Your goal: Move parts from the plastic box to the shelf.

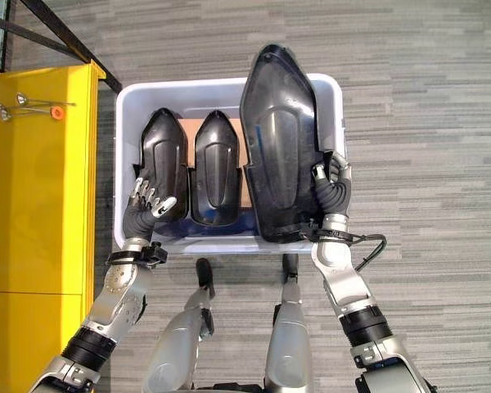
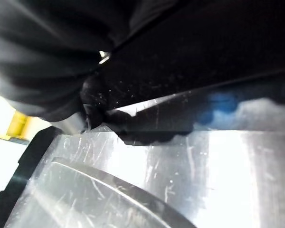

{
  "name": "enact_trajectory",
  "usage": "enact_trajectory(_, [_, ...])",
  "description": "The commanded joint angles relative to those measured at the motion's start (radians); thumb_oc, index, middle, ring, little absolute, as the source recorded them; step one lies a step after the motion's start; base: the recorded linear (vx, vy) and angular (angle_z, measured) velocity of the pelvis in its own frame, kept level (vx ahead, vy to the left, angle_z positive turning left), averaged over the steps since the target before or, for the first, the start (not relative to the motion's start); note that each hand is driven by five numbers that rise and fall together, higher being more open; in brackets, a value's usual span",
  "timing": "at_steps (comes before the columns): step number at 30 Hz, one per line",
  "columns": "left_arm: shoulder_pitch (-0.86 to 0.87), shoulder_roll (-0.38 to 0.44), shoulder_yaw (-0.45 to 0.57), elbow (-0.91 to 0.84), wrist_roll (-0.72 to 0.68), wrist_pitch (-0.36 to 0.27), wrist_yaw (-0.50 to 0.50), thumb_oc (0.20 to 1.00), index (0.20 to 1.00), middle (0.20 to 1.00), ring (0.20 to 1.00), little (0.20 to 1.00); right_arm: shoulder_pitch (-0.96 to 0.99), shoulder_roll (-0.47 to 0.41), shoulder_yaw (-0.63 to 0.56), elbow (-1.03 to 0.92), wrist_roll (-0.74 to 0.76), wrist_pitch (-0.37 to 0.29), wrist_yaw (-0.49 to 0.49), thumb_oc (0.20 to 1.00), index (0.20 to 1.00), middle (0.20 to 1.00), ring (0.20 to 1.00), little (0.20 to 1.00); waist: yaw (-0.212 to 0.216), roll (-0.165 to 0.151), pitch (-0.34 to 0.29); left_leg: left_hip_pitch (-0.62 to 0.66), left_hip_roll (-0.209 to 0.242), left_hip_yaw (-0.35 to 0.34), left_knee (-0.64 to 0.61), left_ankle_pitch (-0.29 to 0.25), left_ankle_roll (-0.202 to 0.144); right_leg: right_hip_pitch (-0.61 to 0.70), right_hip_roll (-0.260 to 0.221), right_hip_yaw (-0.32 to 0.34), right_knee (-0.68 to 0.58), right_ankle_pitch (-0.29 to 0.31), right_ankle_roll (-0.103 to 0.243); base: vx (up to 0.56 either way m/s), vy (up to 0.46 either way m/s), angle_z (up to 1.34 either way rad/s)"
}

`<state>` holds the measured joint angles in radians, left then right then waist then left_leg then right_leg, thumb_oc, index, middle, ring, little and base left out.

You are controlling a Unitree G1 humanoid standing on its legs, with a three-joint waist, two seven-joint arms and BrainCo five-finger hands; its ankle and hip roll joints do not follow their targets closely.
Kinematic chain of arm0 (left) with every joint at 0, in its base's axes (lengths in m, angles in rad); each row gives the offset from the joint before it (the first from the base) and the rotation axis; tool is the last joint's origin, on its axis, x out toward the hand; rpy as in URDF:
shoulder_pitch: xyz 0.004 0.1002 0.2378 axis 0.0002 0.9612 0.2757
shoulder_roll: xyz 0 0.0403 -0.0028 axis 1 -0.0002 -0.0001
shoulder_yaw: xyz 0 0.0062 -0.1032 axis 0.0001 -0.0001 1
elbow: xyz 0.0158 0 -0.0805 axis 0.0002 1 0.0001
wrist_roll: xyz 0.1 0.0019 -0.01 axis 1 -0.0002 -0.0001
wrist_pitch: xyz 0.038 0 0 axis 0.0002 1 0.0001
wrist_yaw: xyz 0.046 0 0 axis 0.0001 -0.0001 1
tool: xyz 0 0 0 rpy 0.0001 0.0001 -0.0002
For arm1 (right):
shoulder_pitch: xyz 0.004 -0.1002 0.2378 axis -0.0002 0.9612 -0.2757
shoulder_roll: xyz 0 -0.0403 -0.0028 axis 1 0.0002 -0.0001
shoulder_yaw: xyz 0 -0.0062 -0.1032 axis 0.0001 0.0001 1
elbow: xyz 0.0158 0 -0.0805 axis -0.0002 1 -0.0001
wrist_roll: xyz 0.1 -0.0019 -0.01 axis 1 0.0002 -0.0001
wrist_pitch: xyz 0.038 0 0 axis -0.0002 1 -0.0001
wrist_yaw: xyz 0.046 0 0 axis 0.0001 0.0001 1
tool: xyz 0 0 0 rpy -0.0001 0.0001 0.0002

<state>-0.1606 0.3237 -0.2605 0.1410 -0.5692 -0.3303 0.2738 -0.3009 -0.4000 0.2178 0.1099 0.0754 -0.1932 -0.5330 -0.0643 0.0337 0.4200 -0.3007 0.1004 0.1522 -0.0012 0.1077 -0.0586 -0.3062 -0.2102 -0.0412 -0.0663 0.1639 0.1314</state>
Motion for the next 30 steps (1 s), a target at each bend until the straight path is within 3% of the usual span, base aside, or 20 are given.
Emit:
enact_trajectory(1, [0.027,0.045,0.034,-0.069,0.022,-0.026,-0.032,1.000,1.000,1.000,1.000,1.000,-0.012,0.006,-0.016,-0.044,0.052,-0.096,0.051,0.200,0.200,0.200,0.200,0.200,0.012,-0.044,-0.085,-0.015,0.083,-0.054,0.121,-0.092,-0.060,0.037,-0.070,-0.002,0.105,-0.072,0.038,0.02,-0.063,-0.05])
enact_trajectory(6, [0.067,0.043,0.051,-0.065,0.021,-0.018,-0.050,1.000,1.000,1.000,1.000,1.000,0.023,0.004,0.003,-0.058,0.098,-0.101,0.106,0.200,0.200,0.200,0.200,0.200,0.018,-0.044,-0.112,0.047,0.103,-0.060,0.080,-0.072,-0.065,0.079,-0.049,-0.004,0.108,-0.093,0.029,0.04,-0.066,-0.02])
enact_trajectory(8, [0.091,0.038,0.059,-0.051,0.014,-0.006,-0.066,1.000,1.000,1.000,1.000,1.000,0.061,-0.006,-0.002,-0.078,0.121,-0.094,0.134,0.200,0.200,0.200,0.200,0.200,0.020,-0.037,-0.135,0.092,0.118,-0.066,0.043,-0.049,-0.072,0.109,-0.030,-0.009,0.128,-0.126,0.021,0.05,-0.132,0.05])
enact_trajectory(9, [0.122,0.026,0.073,-0.041,0.009,0.001,-0.080,1.000,1.000,1.000,1.000,1.000,0.087,-0.010,0.000,-0.083,0.164,-0.099,0.171,0.200,0.200,0.200,0.200,0.200,0.022,-0.028,-0.156,0.145,0.139,-0.075,0.001,-0.022,-0.078,0.132,0.001,-0.014,0.171,-0.171,0.010,0.04,-0.155,0.14])
enact_trajectory(16, [0.152,0.000,0.111,-0.012,-0.016,0.003,-0.096,1.000,1.000,1.000,1.000,1.000,0.009,-0.019,0.063,-0.056,0.193,-0.094,0.228,0.200,0.200,0.200,0.200,0.200,0.062,-0.009,-0.180,0.202,0.208,-0.101,-0.050,0.050,-0.090,0.112,0.076,-0.039,0.338,-0.277,-0.028,-0.04,-0.163,0.10])
enact_trajectory(17, [0.163,-0.021,0.116,-0.004,-0.031,-0.003,-0.103,1.000,1.000,1.000,1.000,1.000,-0.035,-0.030,0.088,-0.048,0.203,-0.100,0.245,0.200,0.200,0.200,0.200,0.200,0.091,0.002,-0.181,0.190,0.224,-0.130,-0.062,0.125,-0.110,0.117,0.097,-0.078,0.367,-0.303,-0.049,-0.12,-0.271,0.15])
enact_trajectory(19, [0.167,-0.024,0.115,-0.004,-0.031,-0.001,-0.108,1.000,1.000,1.000,1.000,1.000,-0.044,-0.036,0.088,-0.044,0.200,-0.099,0.247,0.200,0.200,0.200,0.200,0.200,0.095,0.008,-0.180,0.176,0.227,-0.143,-0.073,0.157,-0.119,0.119,0.099,-0.102,0.372,-0.316,-0.058,-0.10,-0.179,0.42])
enact_trajectory(20, [0.172,-0.030,0.109,-0.001,-0.036,0.002,-0.117,1.000,1.000,1.000,1.000,1.000,-0.042,-0.050,0.082,-0.044,0.194,-0.098,0.250,0.200,0.200,0.200,0.200,0.200,0.113,0.011,-0.178,0.142,0.212,-0.149,-0.082,0.206,-0.125,0.126,0.087,-0.150,0.381,-0.330,-0.072,-0.08,-0.123,1.06])
enact_trajectory(22, [0.168,-0.035,0.111,0.003,-0.033,0.005,-0.120,1.000,1.000,1.000,1.000,1.000,-0.033,-0.055,0.075,-0.046,0.195,-0.096,0.248,0.200,0.200,0.200,0.200,0.200,0.109,0.006,-0.176,0.140,0.207,-0.118,-0.074,0.190,-0.110,0.136,0.070,-0.168,0.377,-0.329,-0.079,-0.09,-0.100,1.07])
enact_trajectory(24, [0.156,-0.041,0.106,0.014,-0.031,0.011,-0.126,1.000,1.000,1.000,1.000,1.000,-0.002,-0.068,0.050,-0.060,0.197,-0.097,0.248,0.200,0.200,0.200,0.200,0.200,0.092,-0.007,-0.170,0.140,0.214,-0.009,-0.008,0.165,-0.089,0.151,0.030,-0.227,0.378,-0.320,-0.085,-0.13,-0.074,1.55])
enact_trajectory(25, [0.149,-0.046,0.106,0.018,-0.039,0.012,-0.136,1.000,1.000,1.000,1.000,1.000,0.041,-0.076,0.030,-0.075,0.191,-0.089,0.249,0.200,0.200,0.200,0.200,0.200,0.075,-0.012,-0.178,0.163,0.236,0.037,0.071,0.108,-0.085,0.154,-0.006,-0.270,0.394,-0.309,-0.087,-0.03,-0.037,2.08])
enact_trajectory(26, [0.150,-0.053,0.106,0.015,-0.050,0.013,-0.139,1.000,1.000,1.000,1.000,1.000,0.065,-0.073,0.018,-0.078,0.198,-0.084,0.254,0.200,0.200,0.200,0.200,0.200,0.069,-0.014,-0.185,0.183,0.238,0.028,0.092,0.069,-0.096,0.172,-0.027,-0.279,0.404,-0.326,-0.073,0.00,0.038,1.67])
enact_trajectory(28, [0.144,-0.066,0.107,0.016,-0.073,0.018,-0.133,1.000,1.000,1.000,1.000,1.000,0.102,-0.063,0.002,-0.087,0.209,-0.075,0.250,0.200,0.200,0.200,0.200,0.200,0.060,-0.010,-0.191,0.212,0.254,0.030,0.108,0.038,-0.102,0.197,-0.064,-0.309,0.412,-0.319,-0.058,0.07,0.124,1.11])
enact_trajectory(30, [0.145,-0.067,0.106,0.013,-0.073,0.025,-0.137,1.000,1.000,1.000,1.000,1.000,0.118,-0.055,-0.011,-0.091,0.216,-0.071,0.252,0.200,0.200,0.200,0.200,0.200,0.054,-0.003,-0.199,0.221,0.241,0.046,0.079,0.029,-0.095,0.211,-0.082,-0.326,0.411,-0.304,-0.046,0.06,0.127,0.79])
